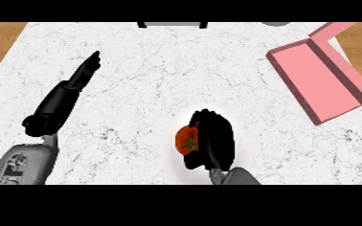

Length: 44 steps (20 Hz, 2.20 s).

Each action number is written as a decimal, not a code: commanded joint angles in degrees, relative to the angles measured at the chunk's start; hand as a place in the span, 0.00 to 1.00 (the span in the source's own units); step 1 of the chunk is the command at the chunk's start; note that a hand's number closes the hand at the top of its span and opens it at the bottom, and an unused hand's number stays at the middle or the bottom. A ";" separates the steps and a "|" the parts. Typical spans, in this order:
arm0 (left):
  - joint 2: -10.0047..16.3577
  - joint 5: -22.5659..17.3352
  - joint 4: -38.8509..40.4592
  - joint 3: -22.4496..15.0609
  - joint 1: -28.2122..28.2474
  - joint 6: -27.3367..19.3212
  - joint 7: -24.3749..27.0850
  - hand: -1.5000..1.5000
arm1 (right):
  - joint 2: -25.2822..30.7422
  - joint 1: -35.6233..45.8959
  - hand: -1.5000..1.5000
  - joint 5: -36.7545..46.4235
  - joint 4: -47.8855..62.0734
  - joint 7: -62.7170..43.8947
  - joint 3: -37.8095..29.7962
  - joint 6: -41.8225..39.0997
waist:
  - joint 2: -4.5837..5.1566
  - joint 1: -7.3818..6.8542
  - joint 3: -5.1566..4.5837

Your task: Pick the tomato from the plate and place it in the cardboard box

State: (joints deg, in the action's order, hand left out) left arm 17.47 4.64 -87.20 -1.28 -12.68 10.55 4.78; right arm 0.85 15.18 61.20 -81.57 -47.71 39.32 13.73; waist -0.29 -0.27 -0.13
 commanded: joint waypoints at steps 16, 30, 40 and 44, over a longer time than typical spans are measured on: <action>0.47 -1.01 0.35 1.68 -3.16 2.09 -1.61 0.50 | 9.50 46.12 1.00 -6.12 37.75 25.68 -20.18 -9.70 | 0.58 -1.09 0.12; -1.45 1.31 -0.76 0.73 -0.59 0.64 -0.51 0.50 | 16.61 51.11 1.00 -2.75 37.12 6.42 -34.50 3.82 | 0.44 -0.17 0.12; -5.39 3.55 0.13 -1.40 -2.84 -1.46 -2.95 0.50 | 26.97 48.52 1.00 -3.23 45.01 13.48 -39.62 2.01 | 0.64 -0.19 0.14; -2.39 1.79 -2.49 0.39 -0.40 1.38 -3.02 0.50 | 33.38 48.38 1.00 -9.04 50.29 19.38 -43.87 -9.33 | 0.57 -0.70 0.18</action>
State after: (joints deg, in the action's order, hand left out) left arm 15.71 5.72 -87.83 0.21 -13.82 12.20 3.41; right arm 29.34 63.68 55.08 -35.88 -32.26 -1.92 11.60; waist 0.25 -0.67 0.01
